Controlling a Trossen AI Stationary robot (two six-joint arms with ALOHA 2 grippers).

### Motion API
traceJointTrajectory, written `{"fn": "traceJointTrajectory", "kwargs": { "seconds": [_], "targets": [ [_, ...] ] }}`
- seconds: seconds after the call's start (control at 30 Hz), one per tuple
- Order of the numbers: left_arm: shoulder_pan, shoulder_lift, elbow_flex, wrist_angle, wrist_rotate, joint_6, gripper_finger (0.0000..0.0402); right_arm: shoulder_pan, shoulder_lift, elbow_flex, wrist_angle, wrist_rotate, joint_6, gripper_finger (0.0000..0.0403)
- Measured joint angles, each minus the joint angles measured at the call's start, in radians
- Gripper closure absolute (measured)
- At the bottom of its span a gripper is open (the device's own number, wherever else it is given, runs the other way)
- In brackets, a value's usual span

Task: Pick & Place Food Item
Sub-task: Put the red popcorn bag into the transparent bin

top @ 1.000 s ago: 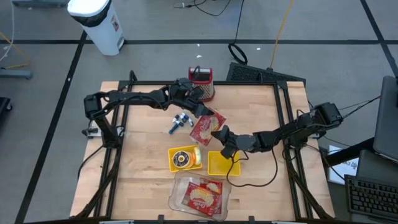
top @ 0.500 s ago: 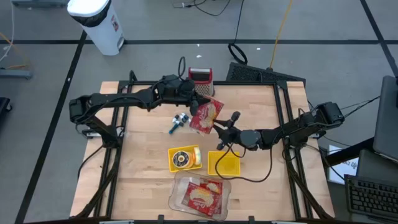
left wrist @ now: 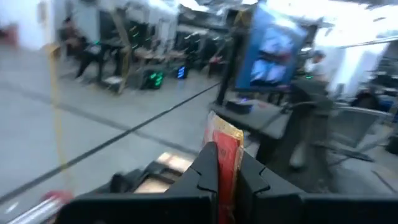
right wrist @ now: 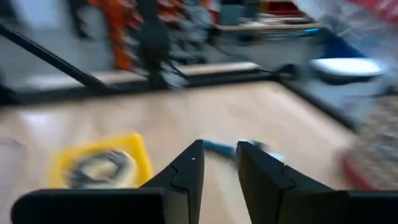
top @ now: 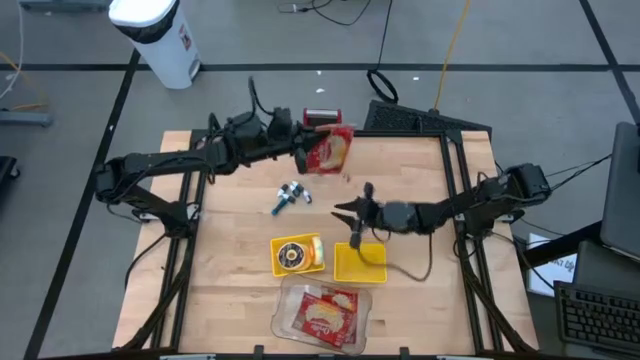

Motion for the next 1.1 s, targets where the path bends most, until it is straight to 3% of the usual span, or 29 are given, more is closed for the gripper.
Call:
{"fn": "traceJointTrajectory", "kwargs": {
  "seconds": [0.1,0.23,0.37,0.57,0.77,1.1],
  "targets": [
    [-0.035,0.003,-0.003,0.074,-0.001,0.056,0.0394,-0.084,-0.001,0.000,0.060,-0.190,0.064,0.0299],
    [-0.079,0.000,-0.003,0.181,0.002,0.130,0.0394,-0.177,-0.001,0.000,0.135,-0.295,0.120,0.0255],
    [-0.109,0.003,-0.003,0.183,0.008,0.157,0.0394,-0.234,-0.002,0.001,0.216,-0.420,0.173,0.0201],
    [-0.119,-0.017,-0.003,0.202,0.005,0.177,0.0394,-0.256,-0.002,0.001,0.369,-0.434,0.205,0.0151],
    [-0.119,-0.031,-0.004,0.189,0.006,0.178,0.0394,-0.232,-0.002,0.001,0.514,-0.433,0.137,0.0157],
    [-0.119,-0.036,-0.003,0.177,0.026,0.175,0.0394,-0.231,-0.002,0.001,0.513,-0.328,0.032,0.0235]
  ]
}}
